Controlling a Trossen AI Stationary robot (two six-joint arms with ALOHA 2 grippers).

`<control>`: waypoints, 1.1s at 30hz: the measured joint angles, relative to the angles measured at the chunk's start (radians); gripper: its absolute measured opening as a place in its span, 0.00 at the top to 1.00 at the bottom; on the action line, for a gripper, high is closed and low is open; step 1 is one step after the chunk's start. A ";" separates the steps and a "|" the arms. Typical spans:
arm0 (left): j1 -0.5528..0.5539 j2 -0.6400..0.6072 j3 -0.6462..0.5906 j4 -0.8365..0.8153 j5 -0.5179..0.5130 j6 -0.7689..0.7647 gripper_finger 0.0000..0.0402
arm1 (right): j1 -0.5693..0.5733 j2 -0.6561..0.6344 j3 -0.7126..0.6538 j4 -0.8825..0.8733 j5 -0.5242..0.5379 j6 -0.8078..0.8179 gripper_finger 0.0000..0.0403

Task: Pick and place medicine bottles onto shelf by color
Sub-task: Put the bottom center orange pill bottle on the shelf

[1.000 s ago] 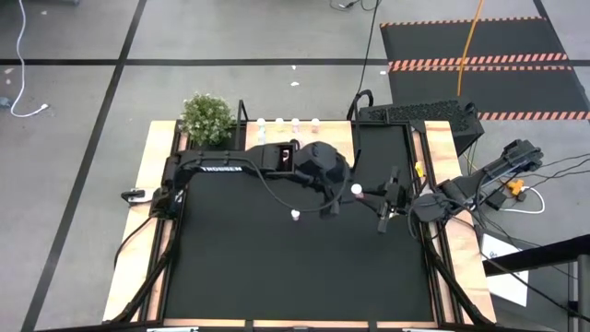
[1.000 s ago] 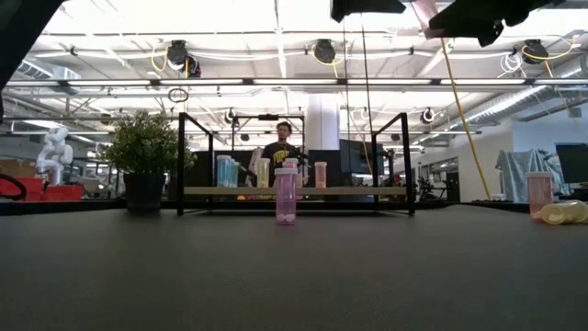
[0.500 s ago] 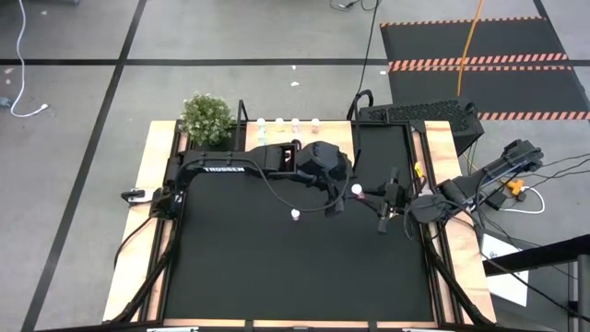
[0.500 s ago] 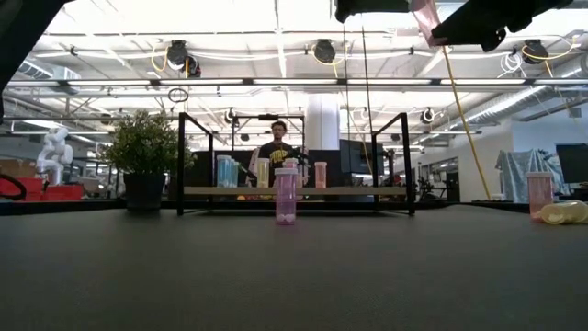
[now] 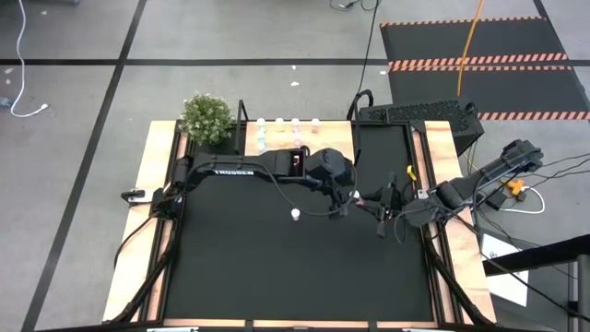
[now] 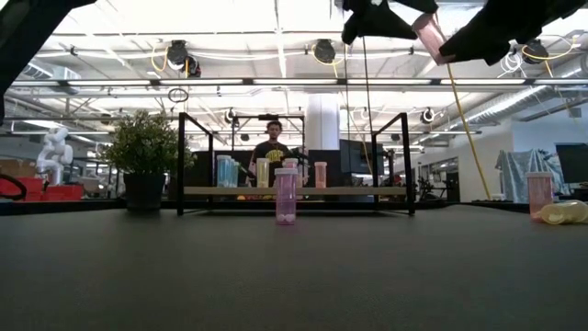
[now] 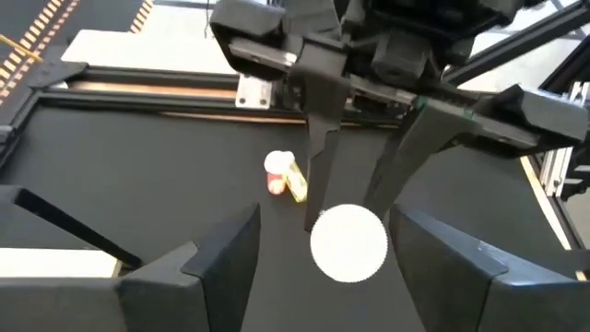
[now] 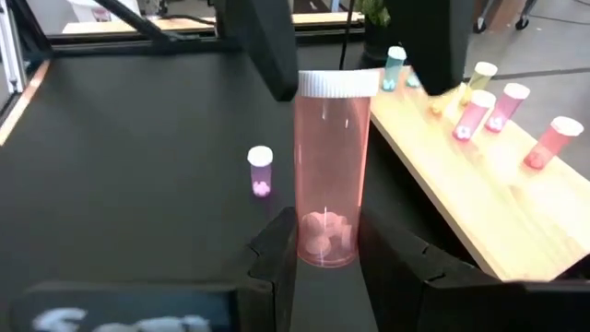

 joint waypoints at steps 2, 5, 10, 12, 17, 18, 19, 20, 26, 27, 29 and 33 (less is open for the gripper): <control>-0.001 -0.001 0.000 0.004 0.000 0.000 0.42 | 0.000 -0.001 0.000 0.005 0.000 0.006 0.76; -0.001 0.000 0.000 -0.002 0.005 0.001 0.46 | 0.000 -0.001 0.000 0.004 0.000 0.006 0.76; -0.001 0.000 0.000 -0.003 0.033 0.001 0.54 | 0.000 -0.001 0.000 0.004 0.000 0.006 0.76; -0.001 0.000 0.000 -0.004 0.033 0.001 0.57 | 0.000 -0.001 0.000 0.004 0.000 0.006 0.76; 0.003 0.000 0.000 -0.009 0.034 0.001 0.62 | 0.000 -0.001 0.000 0.004 0.000 0.013 0.76; 0.003 0.000 0.000 -0.010 0.035 0.001 0.63 | 0.000 -0.001 0.000 0.004 0.001 0.014 0.76; 0.003 0.000 0.000 -0.010 0.036 0.001 0.64 | 0.000 -0.001 0.000 0.004 0.001 0.014 0.76; 0.003 0.000 0.000 -0.012 0.036 0.002 0.65 | 0.000 -0.001 0.000 0.004 0.001 0.013 0.76; 0.004 0.000 0.000 -0.020 0.036 0.010 0.69 | 0.000 -0.001 0.000 0.003 0.001 0.014 0.76; 0.004 0.000 0.000 -0.020 0.036 0.011 0.69 | 0.000 -0.001 0.000 0.003 0.000 0.014 0.76; 0.007 0.000 0.000 -0.020 0.037 0.016 0.68 | 0.000 -0.001 0.000 0.002 0.002 0.023 0.76; 0.014 0.000 0.000 -0.023 0.043 0.019 0.67 | 0.000 -0.001 0.000 -0.004 0.005 0.032 0.72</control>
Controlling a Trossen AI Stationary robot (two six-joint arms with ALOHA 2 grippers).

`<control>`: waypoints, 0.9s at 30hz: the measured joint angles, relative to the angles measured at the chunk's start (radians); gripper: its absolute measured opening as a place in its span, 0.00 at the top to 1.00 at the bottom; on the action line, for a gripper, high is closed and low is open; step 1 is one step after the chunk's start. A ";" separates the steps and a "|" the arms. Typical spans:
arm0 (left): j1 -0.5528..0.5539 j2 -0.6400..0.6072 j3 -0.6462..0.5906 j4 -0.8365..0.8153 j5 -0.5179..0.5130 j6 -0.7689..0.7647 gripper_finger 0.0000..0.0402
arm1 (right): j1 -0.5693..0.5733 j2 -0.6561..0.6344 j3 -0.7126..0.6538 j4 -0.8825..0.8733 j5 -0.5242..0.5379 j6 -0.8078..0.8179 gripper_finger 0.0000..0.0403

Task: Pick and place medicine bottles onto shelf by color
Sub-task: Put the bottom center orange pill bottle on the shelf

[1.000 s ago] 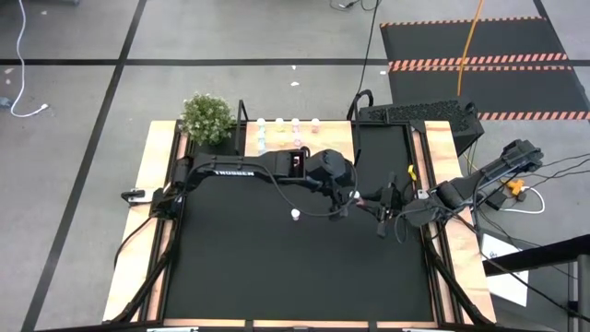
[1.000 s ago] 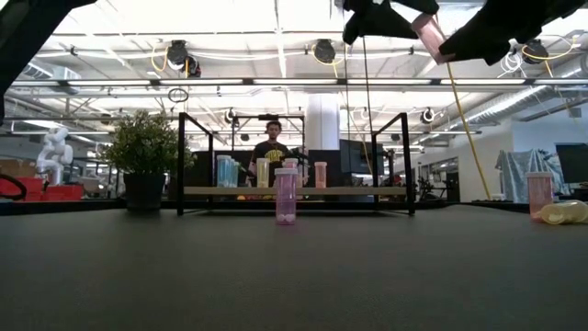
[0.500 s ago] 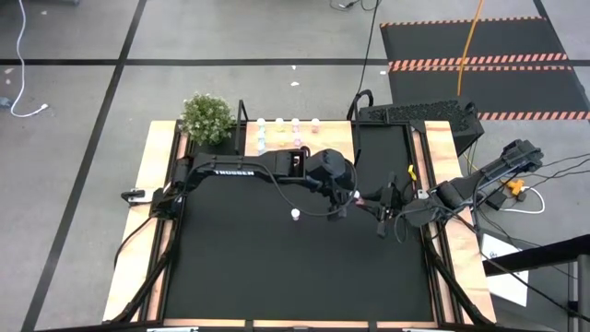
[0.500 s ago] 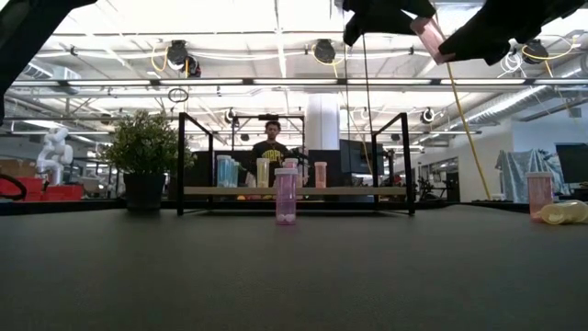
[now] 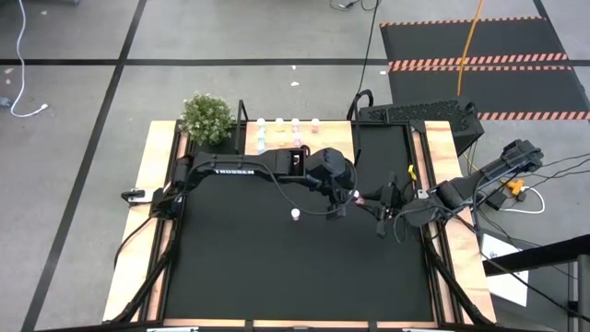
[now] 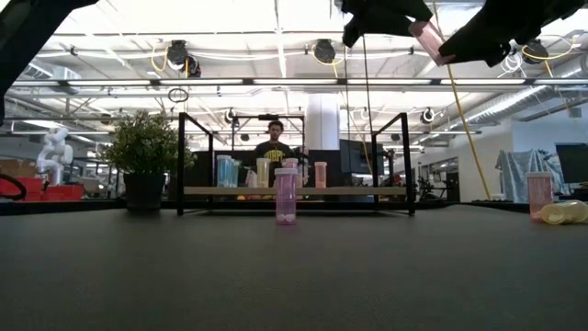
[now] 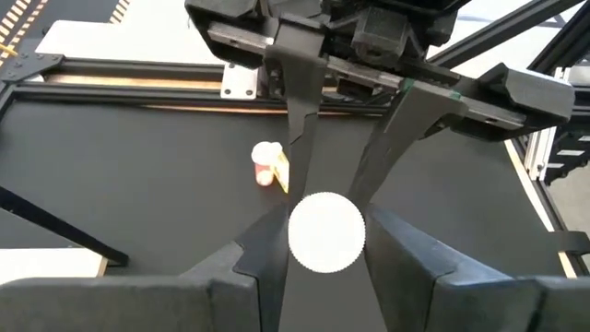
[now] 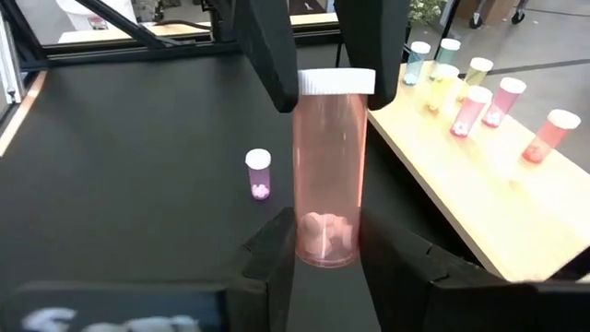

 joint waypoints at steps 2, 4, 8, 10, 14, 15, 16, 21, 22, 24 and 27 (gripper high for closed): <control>0.011 0.000 0.000 -0.010 0.002 0.000 0.67 | 0.000 -0.001 0.000 -0.016 0.008 0.019 0.67; 0.032 -0.010 0.000 -0.043 0.005 0.011 0.67 | 0.000 -0.002 0.000 -0.054 0.031 0.058 0.61; 0.100 -0.046 0.000 -0.103 0.001 0.014 0.67 | 0.000 -0.007 0.000 -0.112 0.053 0.160 0.49; 0.136 -0.060 0.000 -0.148 0.000 0.032 0.67 | 0.000 -0.008 0.000 -0.111 0.052 0.195 0.45; 0.229 -0.060 0.000 -0.207 0.001 0.093 0.67 | 0.000 -0.009 0.000 -0.096 0.052 0.224 0.40; 0.257 -0.059 0.000 -0.223 0.000 0.103 0.67 | 0.000 -0.009 0.000 -0.092 0.052 0.224 0.40; 0.286 -0.047 0.000 -0.228 -0.009 0.116 0.67 | 0.000 -0.009 0.000 -0.090 0.052 0.224 0.40; 0.397 0.013 -0.001 -0.285 -0.029 0.146 0.67 | 0.000 -0.009 0.000 -0.097 0.055 0.223 0.41; 0.414 0.021 -0.003 -0.300 -0.029 0.145 0.67 | 0.000 -0.009 0.000 -0.103 0.056 0.223 0.41; 0.435 0.041 -0.001 -0.293 -0.035 0.146 0.67 | 0.000 -0.010 0.000 -0.108 0.062 0.224 0.41; 0.452 0.076 -0.001 -0.289 -0.061 0.152 0.67 | -0.005 -0.014 0.000 -0.115 0.084 0.224 0.41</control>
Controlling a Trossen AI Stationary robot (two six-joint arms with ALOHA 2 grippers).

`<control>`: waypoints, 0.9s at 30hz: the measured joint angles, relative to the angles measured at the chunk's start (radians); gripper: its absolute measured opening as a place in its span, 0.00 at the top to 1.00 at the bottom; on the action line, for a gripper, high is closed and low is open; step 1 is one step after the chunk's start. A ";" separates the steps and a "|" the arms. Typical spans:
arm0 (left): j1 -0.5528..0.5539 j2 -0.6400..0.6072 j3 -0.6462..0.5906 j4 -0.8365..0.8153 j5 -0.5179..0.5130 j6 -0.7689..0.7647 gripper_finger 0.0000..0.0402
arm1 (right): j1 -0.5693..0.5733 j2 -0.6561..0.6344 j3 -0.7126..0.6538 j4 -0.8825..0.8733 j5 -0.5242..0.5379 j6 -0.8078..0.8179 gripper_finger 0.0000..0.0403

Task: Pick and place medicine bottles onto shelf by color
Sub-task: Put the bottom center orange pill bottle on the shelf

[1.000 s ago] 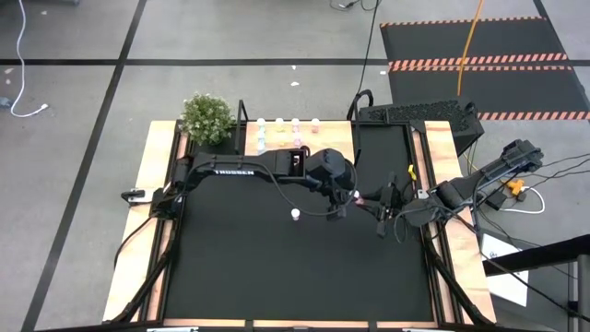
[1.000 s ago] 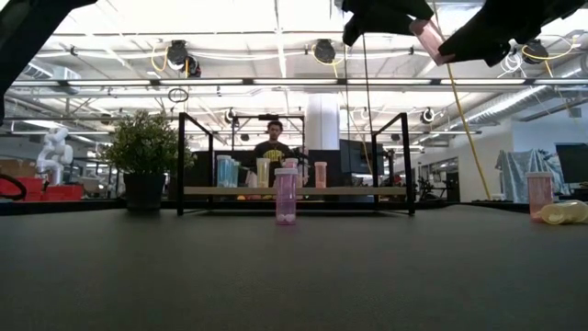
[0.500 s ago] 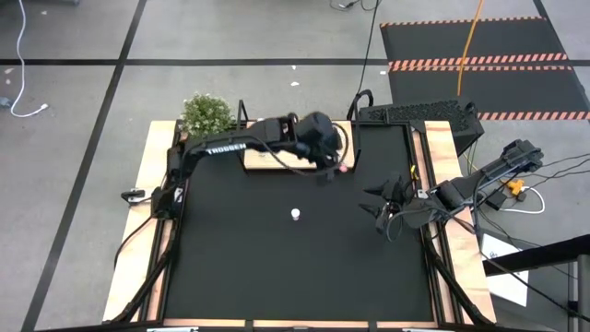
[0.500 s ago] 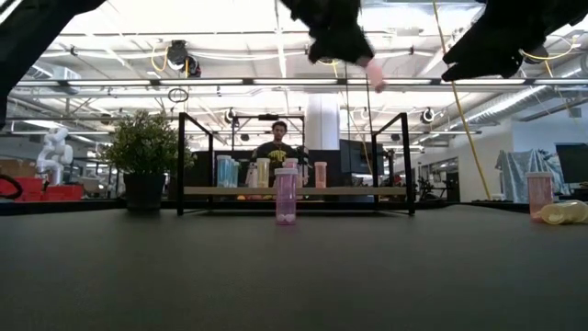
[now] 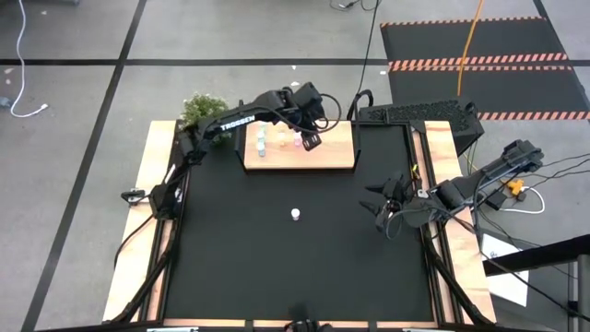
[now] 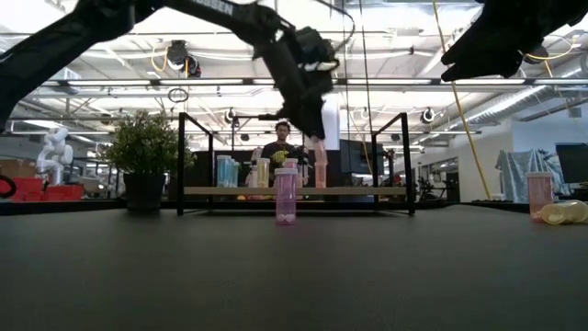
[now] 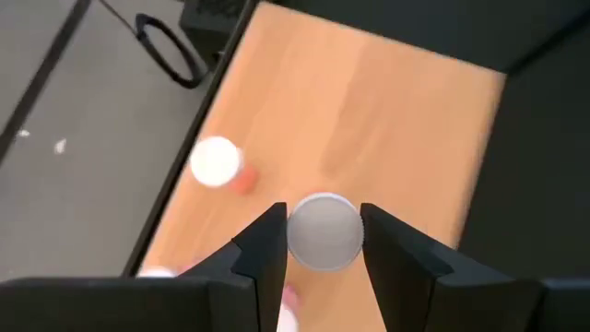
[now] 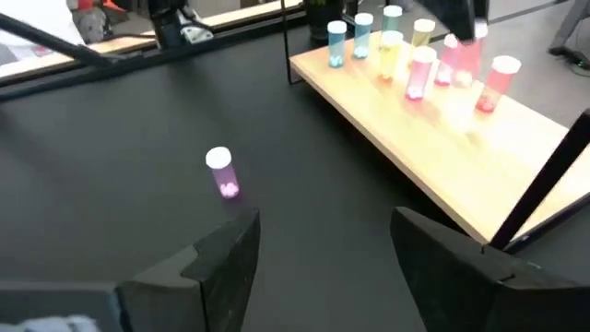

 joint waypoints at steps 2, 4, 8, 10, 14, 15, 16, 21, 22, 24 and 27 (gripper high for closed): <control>0.002 0.021 0.000 0.015 -0.013 0.006 0.67 | -0.007 -0.004 0.000 -0.010 0.000 -0.004 0.41; 0.000 0.031 -0.001 0.023 -0.029 0.008 0.67 | -0.016 -0.008 0.000 -0.009 0.003 -0.006 0.41; -0.011 0.045 0.000 0.026 -0.051 0.023 0.67 | -0.035 -0.014 0.000 -0.014 0.002 -0.015 0.41; -0.023 0.058 0.000 0.035 -0.079 0.039 0.67 | -0.043 -0.015 0.000 -0.014 -0.001 -0.017 0.41; -0.040 0.071 0.000 0.048 -0.112 0.067 0.67 | -0.061 -0.015 0.000 -0.013 -0.003 -0.033 0.41; -0.041 0.073 0.000 0.049 -0.114 0.068 0.67 | -0.065 -0.015 0.000 -0.014 -0.003 -0.035 0.41; -0.041 0.076 0.000 0.044 -0.115 0.067 0.67 | -0.068 -0.015 0.000 -0.014 -0.005 -0.037 0.41; -0.038 0.083 0.000 0.057 -0.116 0.063 0.67 | -0.073 -0.015 0.000 -0.012 -0.006 -0.038 0.41; -0.037 0.084 0.000 0.055 -0.117 0.064 0.67 | -0.073 -0.015 0.000 -0.012 -0.006 -0.038 0.41; -0.033 0.084 0.000 0.050 -0.117 0.064 0.67 | -0.073 -0.015 0.000 -0.012 -0.007 -0.037 0.41; -0.029 0.084 0.000 0.053 -0.117 0.067 0.67 | -0.073 -0.015 0.000 -0.012 -0.008 -0.029 0.41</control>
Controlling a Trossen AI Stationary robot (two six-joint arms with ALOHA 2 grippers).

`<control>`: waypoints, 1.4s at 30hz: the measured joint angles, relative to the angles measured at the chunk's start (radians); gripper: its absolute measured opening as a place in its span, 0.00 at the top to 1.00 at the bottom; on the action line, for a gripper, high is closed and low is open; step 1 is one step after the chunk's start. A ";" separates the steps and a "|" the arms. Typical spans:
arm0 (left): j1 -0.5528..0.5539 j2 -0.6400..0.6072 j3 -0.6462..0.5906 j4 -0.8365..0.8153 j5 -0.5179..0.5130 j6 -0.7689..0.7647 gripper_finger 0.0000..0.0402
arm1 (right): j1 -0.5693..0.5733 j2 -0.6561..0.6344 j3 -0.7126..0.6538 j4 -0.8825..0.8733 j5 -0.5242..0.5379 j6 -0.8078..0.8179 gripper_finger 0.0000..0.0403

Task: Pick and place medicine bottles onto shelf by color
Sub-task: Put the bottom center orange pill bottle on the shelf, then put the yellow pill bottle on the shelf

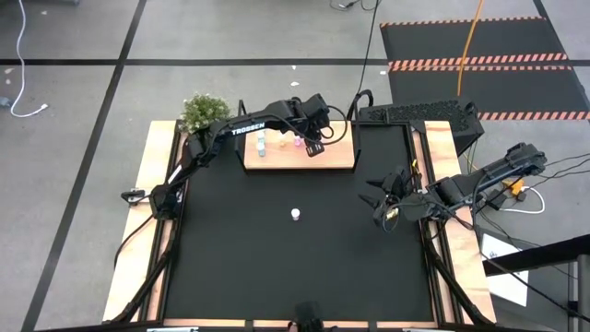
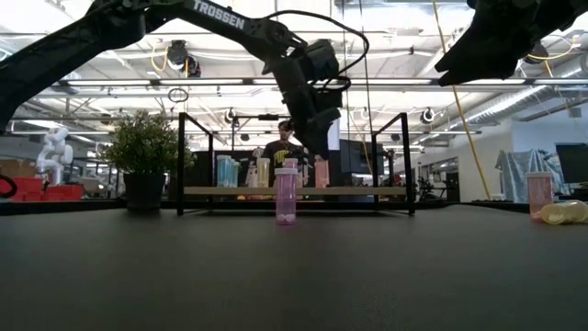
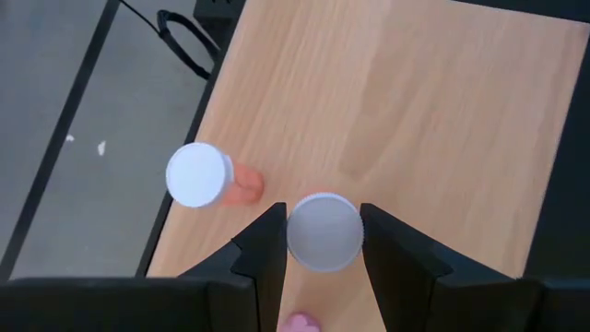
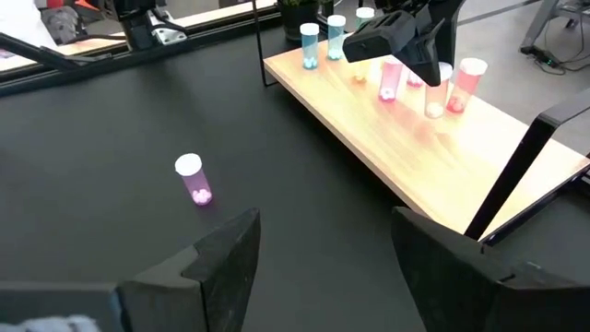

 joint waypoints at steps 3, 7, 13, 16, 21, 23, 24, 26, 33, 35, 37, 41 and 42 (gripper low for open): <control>-0.001 0.000 0.000 0.001 0.000 0.000 0.67 | 0.000 0.000 0.000 0.000 0.000 0.001 0.41; -0.001 0.000 0.000 -0.009 0.022 -0.001 0.67 | 0.000 0.000 0.000 0.000 0.000 0.001 0.41; -0.011 0.012 0.000 -0.013 0.031 -0.001 0.67 | 0.000 0.000 0.000 0.000 0.002 0.000 0.41; -0.010 0.012 0.000 -0.009 0.030 -0.001 0.67 | 0.000 0.000 0.000 0.000 0.002 0.001 0.41; -0.006 0.012 0.000 -0.005 0.031 -0.003 0.67 | 0.000 0.000 0.000 0.000 0.002 0.002 0.41; -0.006 0.012 0.000 -0.004 0.037 -0.004 0.67 | 0.000 0.000 0.000 0.000 0.002 0.002 0.41; -0.006 0.012 0.000 -0.003 0.039 -0.004 0.67 | 0.000 0.000 0.000 0.000 0.002 0.002 0.41; -0.006 0.012 0.000 0.000 0.041 -0.004 0.67 | 0.000 0.000 0.000 0.000 0.002 0.002 0.41; -0.006 0.011 0.000 0.003 0.041 -0.004 0.58 | -0.001 0.000 0.000 0.010 0.003 0.003 0.41; -0.006 0.011 0.000 0.004 0.041 -0.004 0.53 | -0.001 0.000 0.000 0.009 0.003 0.003 0.41; -0.006 0.011 0.000 0.004 0.041 -0.004 0.47 | -0.001 0.000 0.000 0.009 0.003 0.003 0.41; -0.006 0.009 0.000 0.005 0.036 -0.003 0.37 | -0.001 0.000 0.000 0.030 0.001 0.003 0.41; -0.006 0.004 0.000 0.002 0.036 -0.003 0.35 | -0.001 0.000 0.000 0.036 -0.001 0.003 0.41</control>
